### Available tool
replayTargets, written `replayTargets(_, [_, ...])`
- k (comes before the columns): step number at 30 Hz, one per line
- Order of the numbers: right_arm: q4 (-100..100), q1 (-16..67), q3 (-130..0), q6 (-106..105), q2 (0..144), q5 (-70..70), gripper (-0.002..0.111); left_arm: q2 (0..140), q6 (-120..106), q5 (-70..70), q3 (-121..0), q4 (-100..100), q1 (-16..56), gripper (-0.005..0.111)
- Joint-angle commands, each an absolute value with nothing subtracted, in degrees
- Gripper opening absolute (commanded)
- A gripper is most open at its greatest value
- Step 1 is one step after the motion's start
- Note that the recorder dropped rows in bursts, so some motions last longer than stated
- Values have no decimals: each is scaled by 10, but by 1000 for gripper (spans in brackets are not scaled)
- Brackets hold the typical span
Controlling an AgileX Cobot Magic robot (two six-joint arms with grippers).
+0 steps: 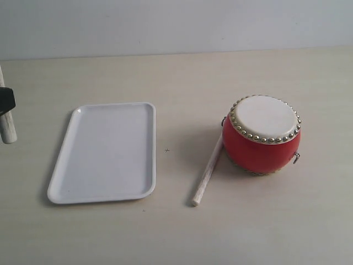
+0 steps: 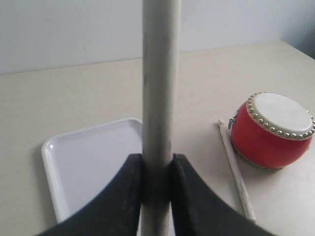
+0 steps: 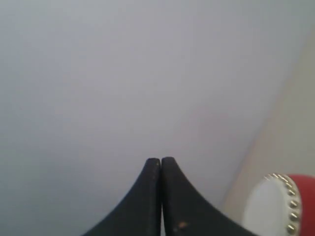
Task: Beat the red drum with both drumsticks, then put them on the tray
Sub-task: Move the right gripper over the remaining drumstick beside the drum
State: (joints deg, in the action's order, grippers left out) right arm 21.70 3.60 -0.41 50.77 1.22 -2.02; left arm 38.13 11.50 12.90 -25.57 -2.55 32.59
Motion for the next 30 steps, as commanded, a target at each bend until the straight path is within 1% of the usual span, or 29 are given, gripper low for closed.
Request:
replayTargets(1, [212,33,-58,417,58,113,0,380,117,118,-255,-29,326,0])
replayTargets(5, [342,33,-130,152,147,208,0,380,121,117,-255,-27,326,0])
replayTargets(7, [421,33,-162,0,214,276,0,380,125,117,-255,-27,326,0])
replayTargets(9, [495,33,-189,-104,302,337,0,380,125,117,-255,-26,326,0])
replayTargets(12, [541,33,-223,-181,437,397,0,380,125,117,-255,-26,326,0])
replayTargets(17, [591,34,-276,-286,598,466,0,379,125,117,-255,-26,326,0])
replayTargets(19, [594,49,-297,-296,636,471,0,379,125,117,-255,-26,326,0])
replayTargets(24, [578,161,-359,-270,720,458,0,379,125,117,-255,-26,326,0])
replayTargets(27, [496,236,-399,-188,771,434,0,379,125,115,-255,-26,326,0])
replayTargets(28, [417,284,-429,-108,807,432,0,379,125,115,-255,-26,326,0])
replayTargets(30, [355,330,-457,-23,846,413,0,373,125,115,-255,-26,326,0])
